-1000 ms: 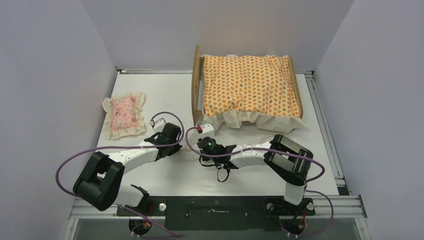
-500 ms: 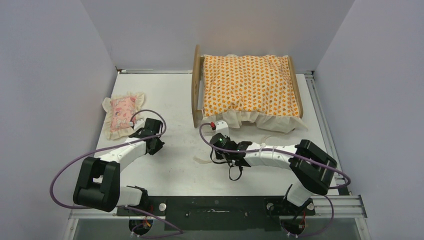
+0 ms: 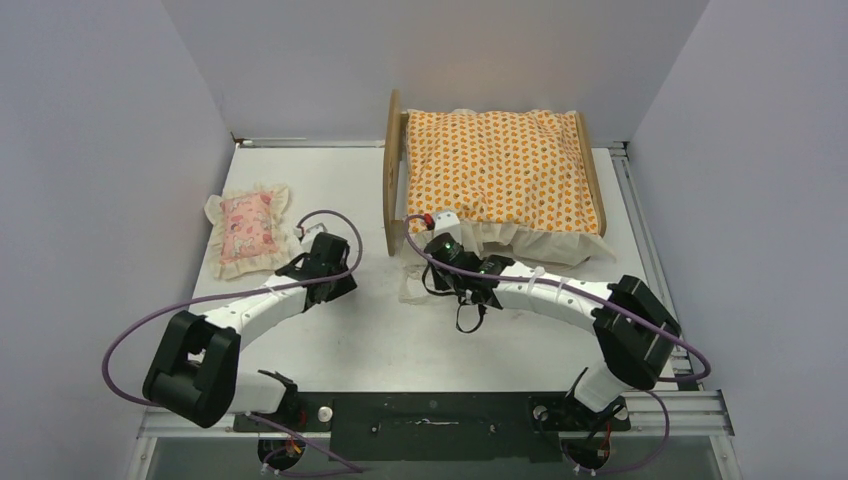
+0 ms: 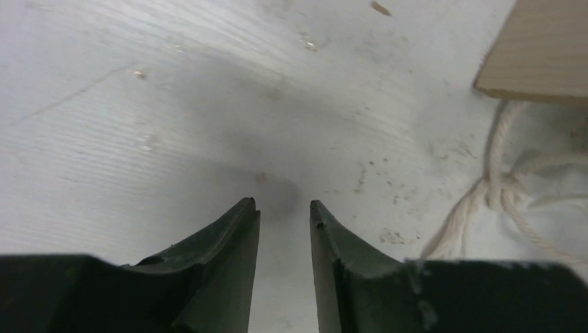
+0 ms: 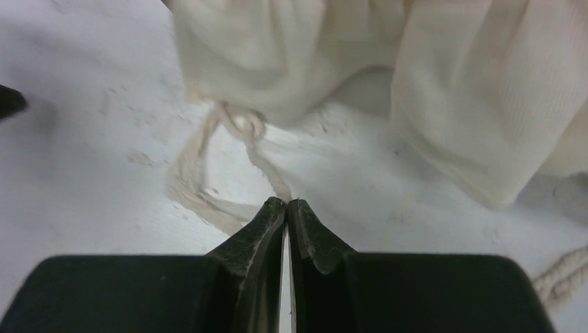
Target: Set up the pet bed
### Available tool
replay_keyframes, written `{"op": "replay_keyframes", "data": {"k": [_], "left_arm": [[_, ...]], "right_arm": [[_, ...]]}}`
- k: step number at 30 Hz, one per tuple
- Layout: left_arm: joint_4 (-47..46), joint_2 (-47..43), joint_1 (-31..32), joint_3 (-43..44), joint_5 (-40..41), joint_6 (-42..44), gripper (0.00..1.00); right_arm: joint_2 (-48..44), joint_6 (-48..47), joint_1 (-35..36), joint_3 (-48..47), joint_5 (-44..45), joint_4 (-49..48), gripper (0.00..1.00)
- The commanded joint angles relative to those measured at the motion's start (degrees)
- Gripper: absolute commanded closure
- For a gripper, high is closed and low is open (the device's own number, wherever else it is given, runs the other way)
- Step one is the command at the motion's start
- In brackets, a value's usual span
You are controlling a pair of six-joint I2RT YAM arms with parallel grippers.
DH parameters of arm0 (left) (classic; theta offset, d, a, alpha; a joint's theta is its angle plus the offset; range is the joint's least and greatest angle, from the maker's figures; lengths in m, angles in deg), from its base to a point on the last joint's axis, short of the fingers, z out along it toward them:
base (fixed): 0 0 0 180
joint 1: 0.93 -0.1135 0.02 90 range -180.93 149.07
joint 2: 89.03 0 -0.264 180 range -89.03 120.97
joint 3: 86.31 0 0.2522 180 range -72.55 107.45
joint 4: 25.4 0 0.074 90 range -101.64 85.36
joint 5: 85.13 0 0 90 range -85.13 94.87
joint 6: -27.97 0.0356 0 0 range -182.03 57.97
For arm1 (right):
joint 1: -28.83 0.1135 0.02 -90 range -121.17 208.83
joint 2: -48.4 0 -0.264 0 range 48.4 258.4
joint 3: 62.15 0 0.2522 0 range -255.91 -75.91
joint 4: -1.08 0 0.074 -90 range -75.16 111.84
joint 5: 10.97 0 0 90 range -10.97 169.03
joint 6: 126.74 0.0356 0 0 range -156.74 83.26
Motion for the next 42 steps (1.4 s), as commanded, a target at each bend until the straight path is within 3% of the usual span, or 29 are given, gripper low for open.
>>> {"op": "replay_keyframes", "data": {"k": [1,5,9,23,28,34,42], "left_arm": [[-7.9,-1.34,5.9,0.89,-0.76,3.48,0.63],[-14.3,0.2,12.06,0.31,-0.9,5.92,0.44],[-20.54,3.85,17.79,1.25,0.23,9.15,0.36],[-20.21,15.5,23.0,7.09,10.67,10.19,0.35],[-17.88,19.05,24.42,7.97,14.39,8.33,0.48],[-13.06,19.47,25.46,3.2,19.28,1.94,0.98],[-6.56,10.99,21.96,-1.48,23.1,-3.61,1.0]], "right_arm": [[-1.93,1.3,-0.65,5.71,-0.15,1.78,0.93],[-0.23,0.97,-1.33,8.67,-1.48,-1.28,0.93],[0.89,1.13,-1.8,10.41,-2.84,-4.68,0.94],[0.83,2.45,-2.04,12.38,-6.01,-8.61,0.95],[-0.47,2.48,-2.06,12.7,-6.44,-8.65,0.95],[-3.52,1.33,-1.99,11.19,-7.25,-7.98,0.95],[-5.08,-3.9,-1.25,2.77,-8.23,-5.23,0.95]]}}
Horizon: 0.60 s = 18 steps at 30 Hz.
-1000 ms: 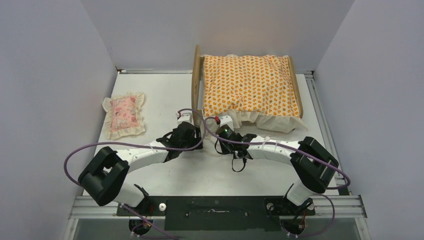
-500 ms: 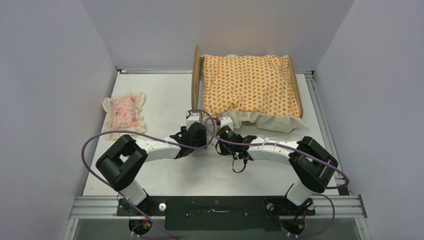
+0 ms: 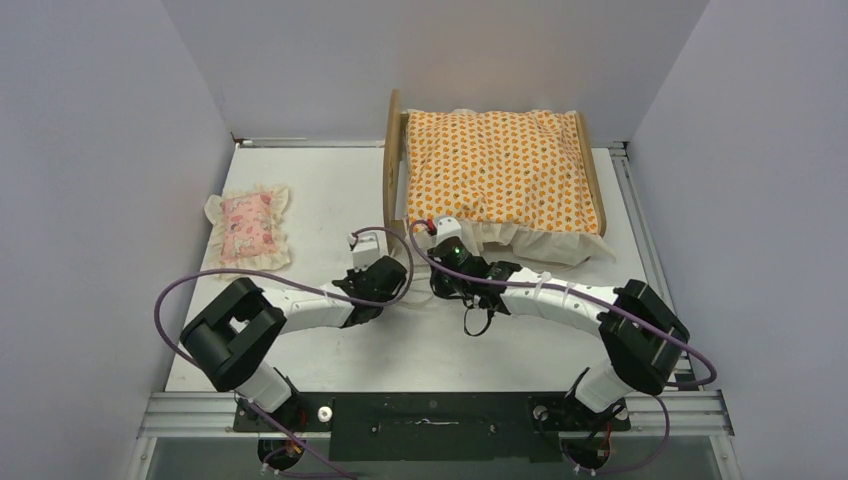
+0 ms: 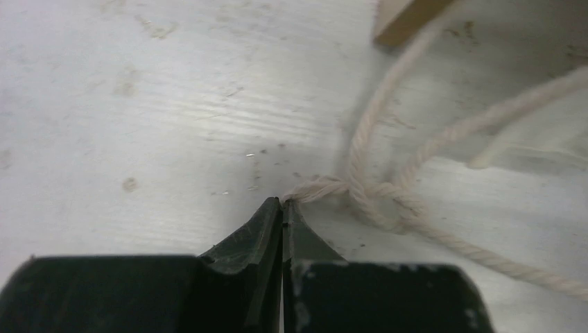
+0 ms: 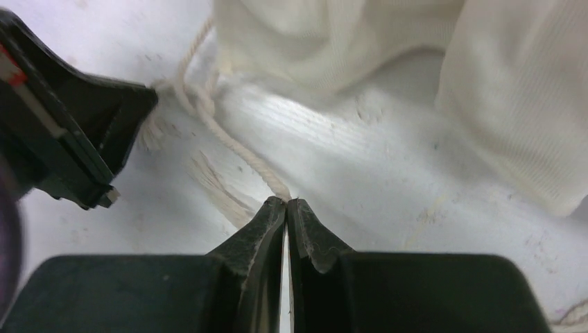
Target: Set up the pet bed
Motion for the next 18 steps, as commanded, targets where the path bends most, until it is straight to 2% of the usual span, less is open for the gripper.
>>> {"op": "replay_keyframes", "data": {"k": [1,7,18], "left_arm": [[10.89,-5.43,-3.93,-3.74,1.47,-4.21,1.0],[10.55,-13.28,-12.54,-5.94,-2.27,-2.79,1.0],[6.27,-6.27,-12.59,-4.24,-11.39,-4.16,1.0]], "right_arm": [[-2.51,-4.71,0.63,-8.54,-0.64,0.12,0.95],[0.55,-9.63,0.84,-22.0,0.82,3.41,0.95],[8.83,-16.85,-3.13,-40.39,9.39,4.65,0.95]]}}
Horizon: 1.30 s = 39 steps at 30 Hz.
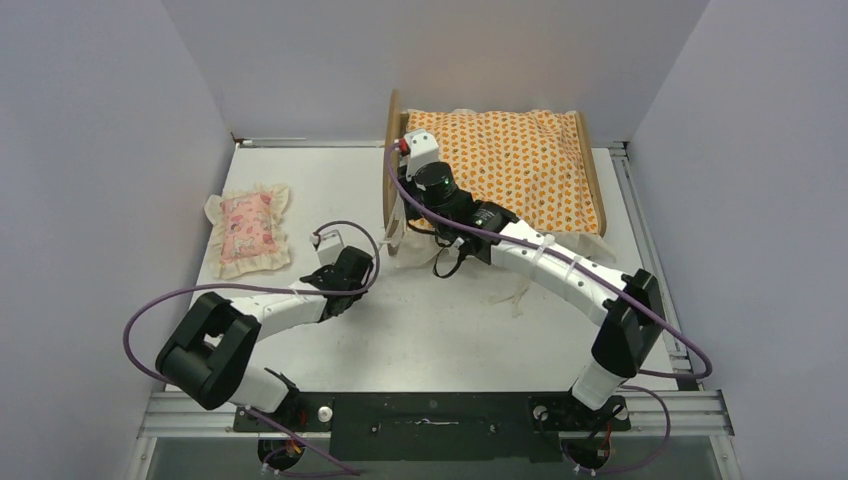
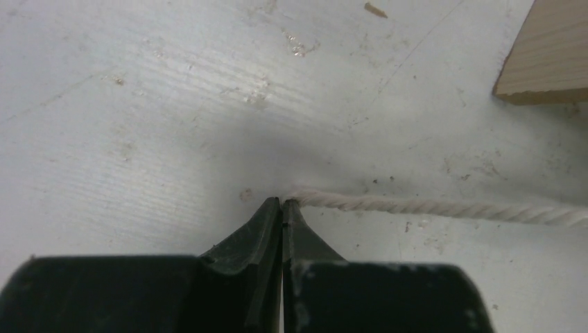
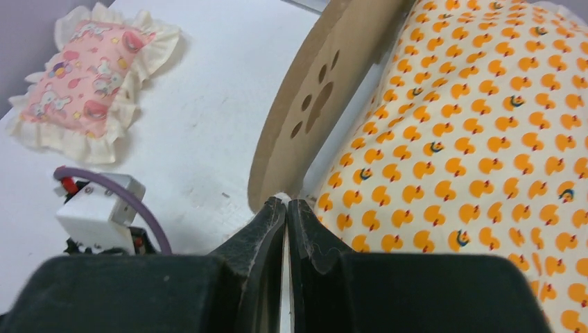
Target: Set up the pet bed
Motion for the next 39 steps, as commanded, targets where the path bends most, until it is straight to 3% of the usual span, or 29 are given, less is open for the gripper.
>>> {"op": "replay_keyframes", "data": {"k": [1,15,23,33,39], "left_arm": [[-0.99,3.88,0.5,1.44,-4.8,-1.63,1.0],[4.8,-2.52,5.55,-4.67,-10.06,-8.51,1.0],[9.31,-5.55,4.57,-9.34,-10.18,-14.34,1.0],[10.73,-8.91,-0.1,-10.75,-10.42,-16.96,1.0],[7.87,-5.46,-0.12,-9.92,-11.94,-14.45,1.0]], "right_arm": [[3.49,-3.73,-3.76,-6.18,5.43,-0.89,0.95],[9.53,-7.25,-10.58,-19.36,1.23,-4.56,0.95],[15.01,-8.86,-12.12,-27.92,-1.75,-4.92,0.95],[15.68,-8.07,-13.97,-25.14,-3.82,-6.52,0.95],[12.25,-3.88,-12.85,-26.17,-8.86,1.96,0.95]]}}
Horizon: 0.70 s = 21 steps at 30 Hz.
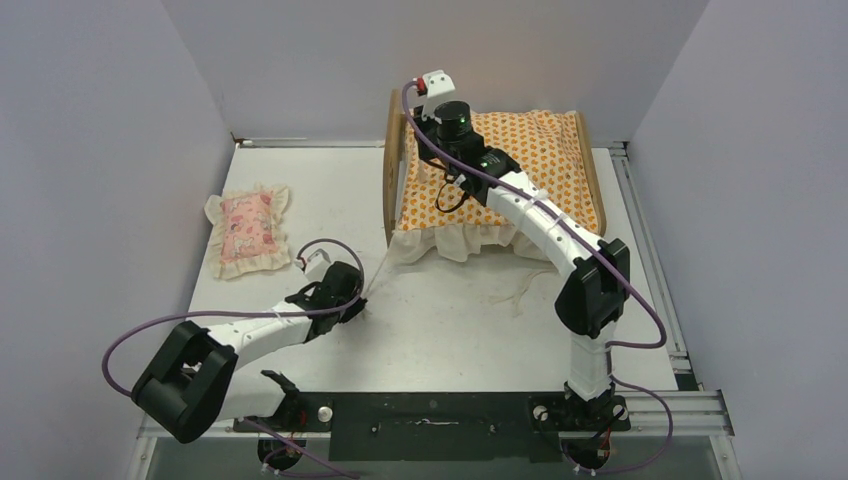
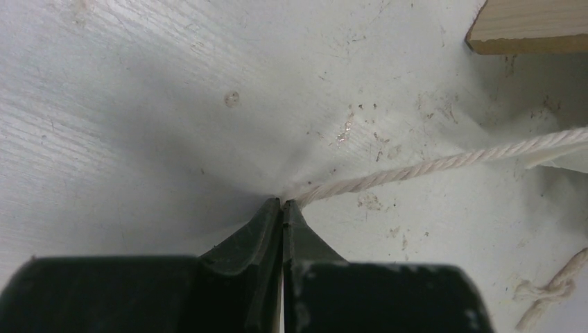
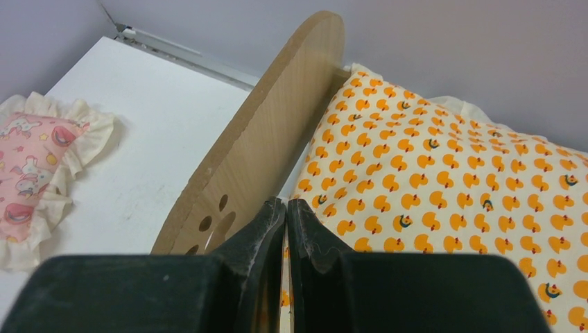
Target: Set up the pet bed
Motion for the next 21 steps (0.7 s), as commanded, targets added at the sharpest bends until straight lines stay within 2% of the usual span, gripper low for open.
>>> {"op": "replay_keyframes", "data": {"k": [1,6,10,15,17,18,21], "left_arm": [[8.43,3.85,-0.45,-1.55,-1.25,3.41,1.0],[8.31,3.11,-0.38,0.28,-0.76,6.17,1.0],[8.54,2.67,-0.45,1.37,-0.26,7.68,1.0],[8.48,2.3,-0.49,1.44,-0.28,8.67,1.0],[9.19,1.8,-0.53,1.59,-0.15,8.94,1.0],[9.83,1.23,-0.53,1.8,0.0,9.01,0.95],[13.0,-1.64,-0.6,3.12,1.18,9.88,0.64]], "right_arm": [[-5.77,4.65,0.9,0.19,-3.12,3.3,0.95],[-13.99,11.25,6.16,13.03,-1.88,7.87,0.95],[-21.75,18.61,15.1,24.59,0.43,8.0,0.95],[-25.42,28.55,24.39,34.51,-0.38,7.56,0.95],[-25.16,30.3,25.84,36.63,-4.15,7.7,0.86],[-25.06,30.45,25.96,37.08,-5.27,8.39,0.8],[-26.62,27.21,24.64,36.27,-0.84,15.45,0.55]]}}
